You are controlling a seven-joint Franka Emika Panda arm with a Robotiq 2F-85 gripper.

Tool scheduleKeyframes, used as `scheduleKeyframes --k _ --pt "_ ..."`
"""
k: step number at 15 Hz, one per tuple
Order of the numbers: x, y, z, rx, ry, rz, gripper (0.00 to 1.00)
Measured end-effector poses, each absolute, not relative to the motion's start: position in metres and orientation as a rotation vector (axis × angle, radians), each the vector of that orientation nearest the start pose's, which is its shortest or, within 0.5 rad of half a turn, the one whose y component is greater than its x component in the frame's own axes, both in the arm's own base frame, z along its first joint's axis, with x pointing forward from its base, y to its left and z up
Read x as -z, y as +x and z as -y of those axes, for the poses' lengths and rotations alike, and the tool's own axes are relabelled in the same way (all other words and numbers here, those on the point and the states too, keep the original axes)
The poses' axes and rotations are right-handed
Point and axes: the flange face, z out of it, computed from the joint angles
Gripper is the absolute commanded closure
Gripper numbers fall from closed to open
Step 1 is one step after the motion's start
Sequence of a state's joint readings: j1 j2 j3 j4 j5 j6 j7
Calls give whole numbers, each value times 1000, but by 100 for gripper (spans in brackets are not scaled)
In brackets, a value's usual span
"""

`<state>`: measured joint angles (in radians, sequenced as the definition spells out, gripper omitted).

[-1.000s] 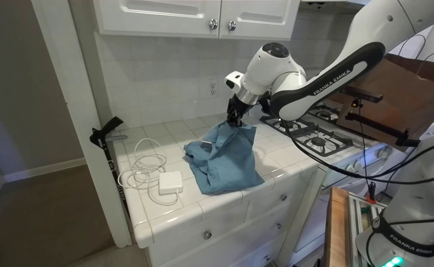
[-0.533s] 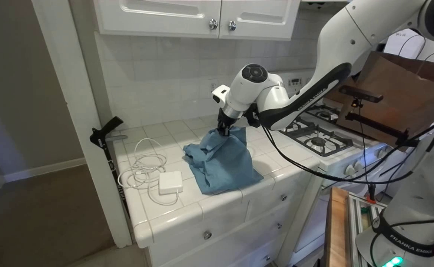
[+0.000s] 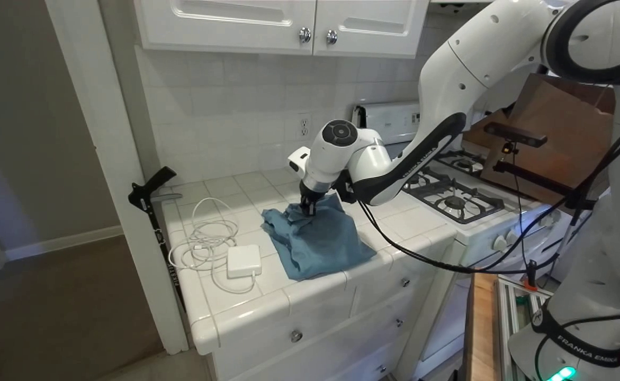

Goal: Fold the blue cloth in half from bottom to top.

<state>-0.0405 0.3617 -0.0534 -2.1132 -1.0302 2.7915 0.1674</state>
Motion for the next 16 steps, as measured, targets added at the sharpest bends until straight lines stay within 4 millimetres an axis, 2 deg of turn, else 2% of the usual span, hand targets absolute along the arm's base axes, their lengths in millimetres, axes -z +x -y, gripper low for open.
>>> scheduleKeyframes --k 2,4,7,9,13,16 --pt "-261 595 15 544 -3392 1187 49" --pt "-275 600 14 581 -3401 1174 35" --pt "-316 601 0 616 -3414 1129 14" --pt "-344 589 -22 561 -3379 1080 2" --pt "-392 544 -67 325 -3358 967 0" --pt "-429 504 -83 96 -3381 855 0"
